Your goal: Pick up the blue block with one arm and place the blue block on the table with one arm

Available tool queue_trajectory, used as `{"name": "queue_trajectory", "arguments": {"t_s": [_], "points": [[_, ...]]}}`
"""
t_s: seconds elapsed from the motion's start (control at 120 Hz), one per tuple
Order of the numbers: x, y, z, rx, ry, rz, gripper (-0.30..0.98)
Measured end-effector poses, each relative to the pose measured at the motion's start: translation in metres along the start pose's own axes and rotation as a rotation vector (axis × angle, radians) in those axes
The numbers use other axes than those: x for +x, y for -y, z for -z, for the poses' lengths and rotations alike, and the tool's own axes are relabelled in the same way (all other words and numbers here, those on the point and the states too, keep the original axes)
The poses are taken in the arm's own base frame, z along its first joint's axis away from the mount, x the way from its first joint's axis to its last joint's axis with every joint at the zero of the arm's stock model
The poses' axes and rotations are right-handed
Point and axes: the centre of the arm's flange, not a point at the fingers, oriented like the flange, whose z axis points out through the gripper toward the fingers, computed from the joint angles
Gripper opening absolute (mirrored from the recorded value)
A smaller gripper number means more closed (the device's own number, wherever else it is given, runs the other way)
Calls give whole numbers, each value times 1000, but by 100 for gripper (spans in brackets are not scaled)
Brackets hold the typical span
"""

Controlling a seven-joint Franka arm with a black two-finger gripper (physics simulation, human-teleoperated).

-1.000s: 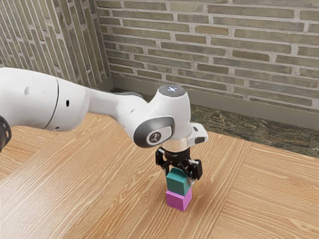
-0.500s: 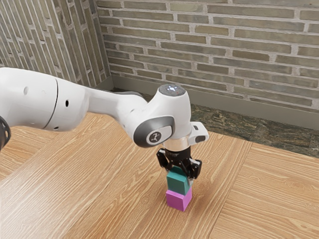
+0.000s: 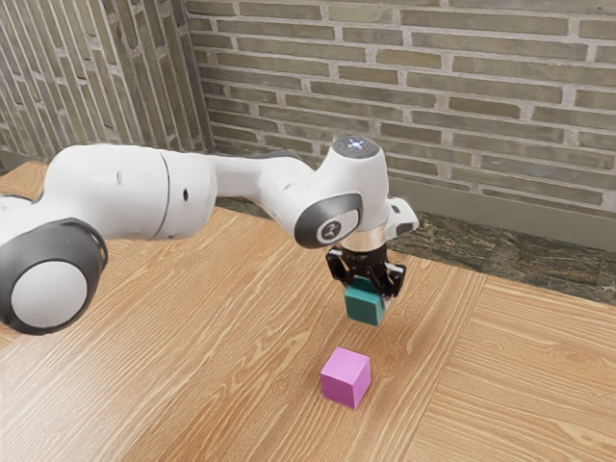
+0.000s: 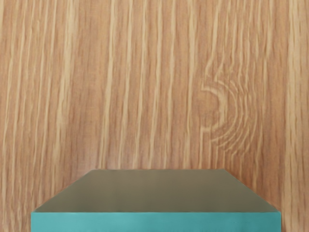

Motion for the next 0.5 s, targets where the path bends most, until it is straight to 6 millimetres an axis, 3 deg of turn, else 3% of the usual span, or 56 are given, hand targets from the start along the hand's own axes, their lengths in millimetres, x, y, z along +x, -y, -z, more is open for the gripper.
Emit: {"name": "queue_trajectory", "arguments": {"t_s": [0.1, 0.317, 0.35, 0.433, 0.5], "points": [[1, 1, -15, 6, 17, -6, 39], [2, 2, -17, 6, 21, -20, 55], [3, 2, -9, 4, 11, -23, 56], [1, 5, 48, -5, -56, -28, 60], [-1, 7, 70, -10, -77, -28, 62]]}}
